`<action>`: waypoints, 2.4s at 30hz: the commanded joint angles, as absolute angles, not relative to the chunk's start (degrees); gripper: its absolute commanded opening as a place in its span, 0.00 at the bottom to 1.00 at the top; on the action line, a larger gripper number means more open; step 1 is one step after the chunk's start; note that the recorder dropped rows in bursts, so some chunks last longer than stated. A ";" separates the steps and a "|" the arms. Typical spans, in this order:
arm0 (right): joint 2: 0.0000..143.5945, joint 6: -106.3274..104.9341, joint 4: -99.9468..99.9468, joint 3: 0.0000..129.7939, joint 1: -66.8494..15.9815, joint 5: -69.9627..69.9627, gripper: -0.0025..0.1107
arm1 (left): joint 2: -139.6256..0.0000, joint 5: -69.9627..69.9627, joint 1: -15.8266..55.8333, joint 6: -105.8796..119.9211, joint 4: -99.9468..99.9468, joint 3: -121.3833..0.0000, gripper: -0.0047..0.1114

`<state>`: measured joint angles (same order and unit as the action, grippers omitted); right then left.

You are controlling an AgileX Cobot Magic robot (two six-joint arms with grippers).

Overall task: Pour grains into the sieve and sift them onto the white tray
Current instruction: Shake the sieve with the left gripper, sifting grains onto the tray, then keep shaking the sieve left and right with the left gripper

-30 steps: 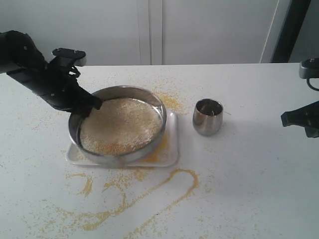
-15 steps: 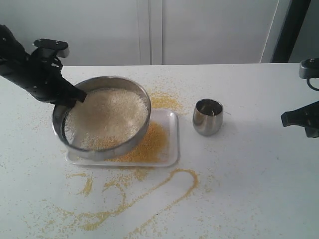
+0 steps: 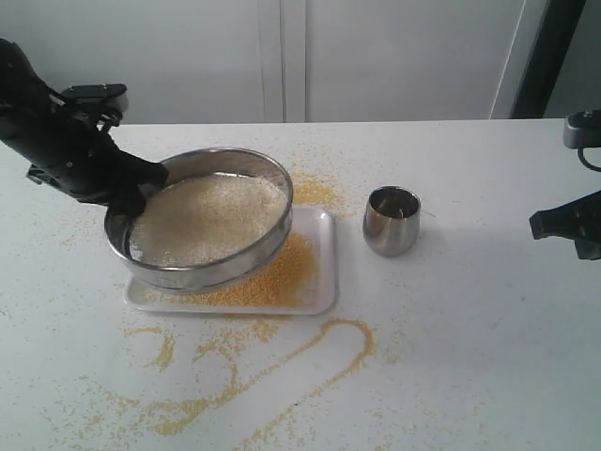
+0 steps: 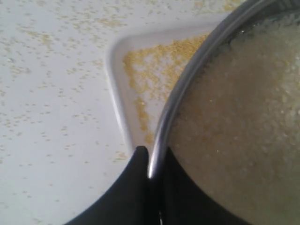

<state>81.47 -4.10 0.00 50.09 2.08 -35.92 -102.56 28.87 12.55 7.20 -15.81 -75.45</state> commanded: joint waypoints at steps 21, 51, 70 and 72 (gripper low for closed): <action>81.09 -4.07 0.00 49.78 2.33 -35.45 0.02 | -101.28 35.15 8.39 -14.30 -9.03 -81.59 0.04; 81.09 -4.07 0.00 49.78 2.33 -35.66 0.02 | -98.97 31.01 15.80 14.00 -20.22 -76.68 0.04; 81.09 -4.07 0.00 49.78 2.33 -35.55 0.02 | -96.70 34.00 14.00 27.11 -34.47 -75.38 0.04; 81.09 -4.07 0.00 49.78 2.33 -35.55 0.02 | -96.28 32.90 11.56 17.33 -25.84 -75.98 0.04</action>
